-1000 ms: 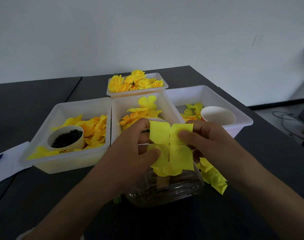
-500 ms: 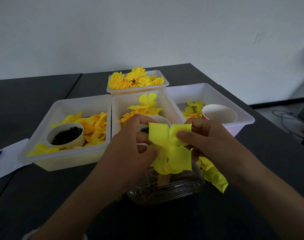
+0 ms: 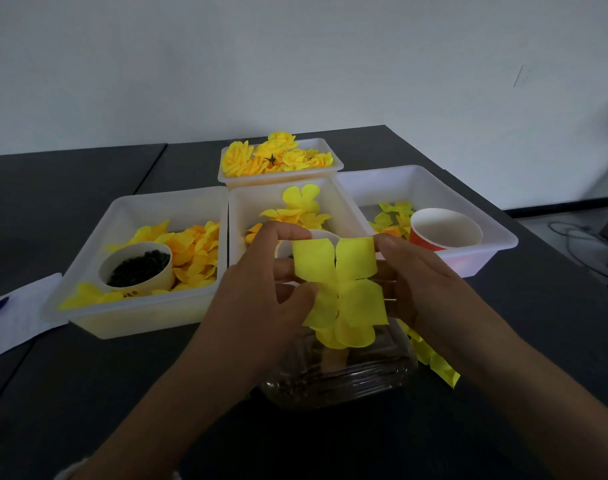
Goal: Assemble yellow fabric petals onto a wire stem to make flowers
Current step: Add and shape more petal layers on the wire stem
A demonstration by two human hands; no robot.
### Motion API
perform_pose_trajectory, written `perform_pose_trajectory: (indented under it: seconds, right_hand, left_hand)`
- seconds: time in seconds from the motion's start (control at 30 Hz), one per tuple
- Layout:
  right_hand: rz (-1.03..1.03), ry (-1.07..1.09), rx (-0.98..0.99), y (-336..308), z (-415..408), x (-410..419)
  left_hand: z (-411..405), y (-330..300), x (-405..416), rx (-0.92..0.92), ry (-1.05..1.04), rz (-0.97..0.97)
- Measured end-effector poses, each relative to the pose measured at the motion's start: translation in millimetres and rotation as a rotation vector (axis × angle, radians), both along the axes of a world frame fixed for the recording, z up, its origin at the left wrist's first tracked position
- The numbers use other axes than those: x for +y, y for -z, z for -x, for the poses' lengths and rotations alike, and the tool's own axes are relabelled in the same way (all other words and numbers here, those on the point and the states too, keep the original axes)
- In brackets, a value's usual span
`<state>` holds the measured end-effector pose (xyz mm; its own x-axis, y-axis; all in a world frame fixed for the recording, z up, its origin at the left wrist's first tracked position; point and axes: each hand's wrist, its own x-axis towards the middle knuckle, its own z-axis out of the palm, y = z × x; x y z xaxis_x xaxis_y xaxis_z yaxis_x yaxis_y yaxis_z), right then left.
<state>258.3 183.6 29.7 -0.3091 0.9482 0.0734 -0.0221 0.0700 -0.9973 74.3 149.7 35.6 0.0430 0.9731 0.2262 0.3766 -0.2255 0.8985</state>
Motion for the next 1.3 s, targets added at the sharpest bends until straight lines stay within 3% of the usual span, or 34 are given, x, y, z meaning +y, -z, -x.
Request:
perform_pose_trajectory:
  seconds: [0.1,0.23,0.37,0.53,0.63,0.77,0.93,1.07,1.2,1.3]
  right_hand:
    - [-0.101,-0.044,0.030,-2,-6,1]
    - [-0.430,-0.120,-0.158,-14,-15,-1]
    - [-0.551,-0.096,-0.238,-32,-16,4]
    - [-0.567,-0.088,-0.284,-46,-17,15]
    - [-0.289,-0.073,-0.203,-37,-19,27]
    - [0.018,-0.062,-0.218,-18,-23,40]
    - [0.227,-0.230,-0.108,-8,-29,50]
    - [0.247,-0.219,-0.094,-1,-36,58]
    - [0.084,-0.116,-0.290,11,-38,65]
    - [0.028,-0.076,-0.334,12,-33,71]
  left_hand:
    - [4,-4,2,-0.114,0.042,0.115]
    - [7,-13,6,-0.416,0.159,0.394]
    - [11,-17,9,-0.587,0.310,0.547]
    - [23,-16,17,-0.411,0.318,0.479]
    - [24,-13,25,-0.228,0.127,0.422]
    - [17,0,23,0.006,0.107,0.161]
    - [1,20,26,0.028,0.030,0.077]
    - [-3,29,29,0.024,-0.014,0.045]
    - [-6,33,30,-0.032,-0.017,0.071]
    - [-7,33,30,-0.065,0.020,0.104]
